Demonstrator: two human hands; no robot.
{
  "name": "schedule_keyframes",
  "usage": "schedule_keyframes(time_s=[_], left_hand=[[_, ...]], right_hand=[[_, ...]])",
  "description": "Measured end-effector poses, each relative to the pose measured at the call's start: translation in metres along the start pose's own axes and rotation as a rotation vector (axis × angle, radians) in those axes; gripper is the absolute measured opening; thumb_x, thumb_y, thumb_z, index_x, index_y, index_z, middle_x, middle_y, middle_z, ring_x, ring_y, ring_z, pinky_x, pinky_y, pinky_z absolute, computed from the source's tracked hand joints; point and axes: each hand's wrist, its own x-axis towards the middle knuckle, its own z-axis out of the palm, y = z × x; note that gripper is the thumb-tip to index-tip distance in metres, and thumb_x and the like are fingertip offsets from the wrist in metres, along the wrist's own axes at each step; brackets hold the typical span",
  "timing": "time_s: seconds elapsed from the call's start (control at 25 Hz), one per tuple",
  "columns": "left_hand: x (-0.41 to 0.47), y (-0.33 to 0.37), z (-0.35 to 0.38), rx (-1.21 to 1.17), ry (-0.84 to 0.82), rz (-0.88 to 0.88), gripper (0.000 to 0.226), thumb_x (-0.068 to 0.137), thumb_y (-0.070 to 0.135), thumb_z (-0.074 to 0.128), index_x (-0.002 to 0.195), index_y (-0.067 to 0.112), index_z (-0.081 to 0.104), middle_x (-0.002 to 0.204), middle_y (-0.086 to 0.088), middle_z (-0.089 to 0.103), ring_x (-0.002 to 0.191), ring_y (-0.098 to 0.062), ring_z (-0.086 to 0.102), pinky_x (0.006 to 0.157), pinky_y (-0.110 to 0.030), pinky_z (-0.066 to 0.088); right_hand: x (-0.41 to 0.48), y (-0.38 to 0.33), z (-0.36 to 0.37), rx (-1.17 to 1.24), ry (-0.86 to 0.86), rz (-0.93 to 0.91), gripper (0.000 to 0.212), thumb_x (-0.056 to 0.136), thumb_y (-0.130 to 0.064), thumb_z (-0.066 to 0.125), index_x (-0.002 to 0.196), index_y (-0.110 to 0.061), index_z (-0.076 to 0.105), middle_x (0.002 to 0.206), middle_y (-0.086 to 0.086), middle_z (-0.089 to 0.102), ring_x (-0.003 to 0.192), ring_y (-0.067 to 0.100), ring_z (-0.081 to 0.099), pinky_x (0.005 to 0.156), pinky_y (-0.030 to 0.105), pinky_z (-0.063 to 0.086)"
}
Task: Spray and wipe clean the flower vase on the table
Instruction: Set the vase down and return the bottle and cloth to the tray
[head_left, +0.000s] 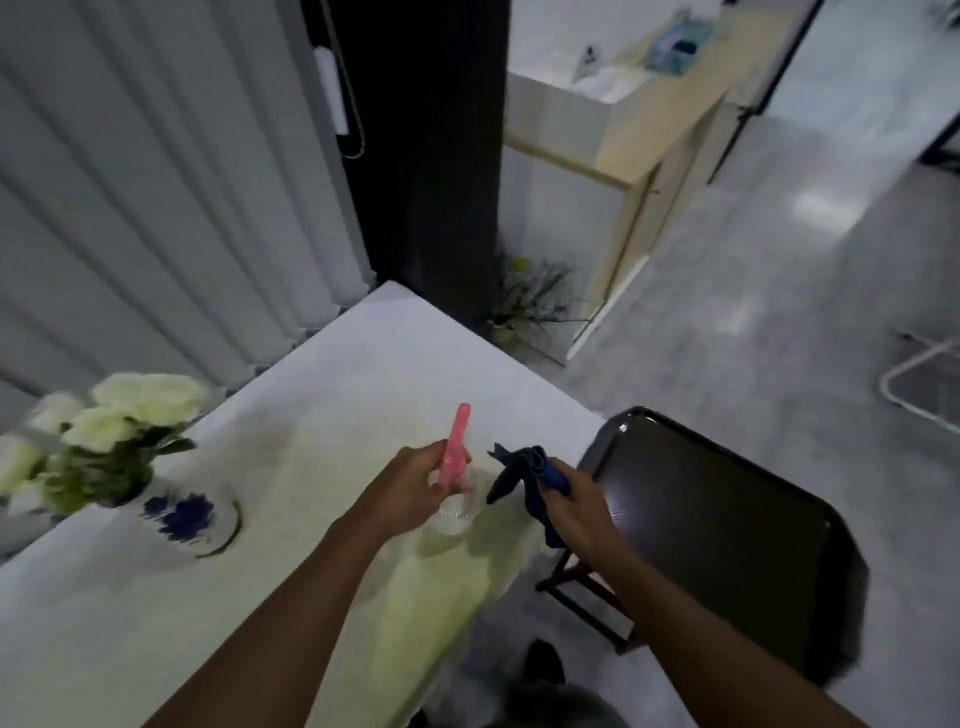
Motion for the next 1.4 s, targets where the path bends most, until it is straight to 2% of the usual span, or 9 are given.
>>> schedule_keyframes(time_s=[0.12,0.24,0.4,0.56,0.76,0.88,1.04,1.24,1.4], left_hand=[[0.055,0.055,0.059,0.008,-0.073,0.097,0.016,0.094,0.028,0.073,0.108,0.031,0.069,0.096,0.015,0.076,0.085,0.014,0.068,0.070,-0.001,0.045],[0.099,0.110,0.125,-0.021,-0.183,0.174,0.018,0.092,0.021,0.074,0.107,0.029,0.069,0.096,0.012,0.075,0.085,0.016,0.066,0.070,0.000,0.045],[0.135,0.164,0.202,-0.051,-0.297,0.219,0.016,0.095,0.013,0.068,0.108,0.022,0.068,0.094,0.006,0.073,0.081,0.020,0.066,0.070,0.000,0.046],[0.154,0.184,0.248,-0.038,-0.334,0.230,0.021,0.098,0.008,0.063,0.117,0.017,0.065,0.093,0.004,0.071,0.079,0.015,0.067,0.075,-0.005,0.050],[0.166,0.180,0.273,0.033,-0.338,0.209,0.021,0.095,0.012,0.070,0.112,0.022,0.065,0.088,0.018,0.062,0.077,0.012,0.061,0.069,-0.003,0.044],[0.170,0.173,0.282,0.043,-0.350,0.186,0.024,0.095,0.009,0.070,0.118,0.016,0.067,0.101,0.009,0.064,0.086,0.006,0.060,0.085,-0.014,0.050],[0.164,0.165,0.292,0.021,-0.350,0.156,0.028,0.095,0.009,0.071,0.122,0.014,0.066,0.103,0.004,0.069,0.087,0.004,0.064,0.085,-0.016,0.050],[0.160,0.160,0.298,-0.004,-0.395,0.104,0.035,0.094,0.011,0.072,0.126,0.020,0.063,0.100,0.015,0.066,0.085,0.011,0.064,0.081,-0.010,0.050],[0.160,0.157,0.285,0.112,-0.500,0.099,0.063,0.084,0.014,0.083,0.139,0.022,0.054,0.129,0.003,0.065,0.111,-0.011,0.060,0.086,-0.020,0.045]], right_hand=[[-0.004,0.037,-0.075,0.067,0.173,0.074,0.034,0.100,-0.008,0.057,0.102,-0.038,0.071,0.084,-0.019,0.072,0.076,-0.006,0.066,0.060,0.007,0.045],[-0.015,0.076,-0.151,0.019,0.375,0.185,0.036,0.096,0.005,0.055,0.123,-0.014,0.070,0.106,0.008,0.073,0.096,0.024,0.068,0.069,0.021,0.046],[-0.044,0.123,-0.234,-0.128,0.581,0.192,0.058,0.083,0.018,0.054,0.134,-0.006,0.063,0.122,0.012,0.071,0.112,0.028,0.065,0.092,0.028,0.049],[-0.062,0.181,-0.259,-0.368,0.477,0.274,0.074,0.083,0.018,0.058,0.149,-0.015,0.051,0.162,0.016,0.038,0.151,0.037,0.028,0.120,0.053,0.030],[-0.073,0.250,-0.223,-0.629,0.030,0.326,0.101,0.087,-0.046,0.073,0.161,-0.032,0.006,0.168,0.007,-0.020,0.153,0.036,-0.019,0.123,0.056,-0.003],[-0.069,0.270,-0.205,-0.679,-0.015,0.352,0.108,0.078,-0.087,0.047,0.154,-0.045,-0.018,0.159,-0.001,-0.044,0.145,0.028,-0.040,0.117,0.048,-0.021],[-0.069,0.281,-0.202,-0.679,0.052,0.371,0.070,0.096,-0.072,0.006,0.158,-0.042,-0.008,0.165,0.003,-0.031,0.153,0.032,-0.024,0.124,0.056,-0.009],[-0.074,0.284,-0.197,-0.760,0.143,0.341,0.065,0.105,-0.046,0.044,0.162,-0.032,0.015,0.171,0.012,-0.005,0.155,0.041,-0.003,0.123,0.055,0.003],[-0.061,0.254,-0.204,-0.577,0.342,0.299,0.049,0.098,-0.025,0.064,0.145,-0.017,0.055,0.160,0.019,0.040,0.148,0.041,0.031,0.122,0.055,0.027]])
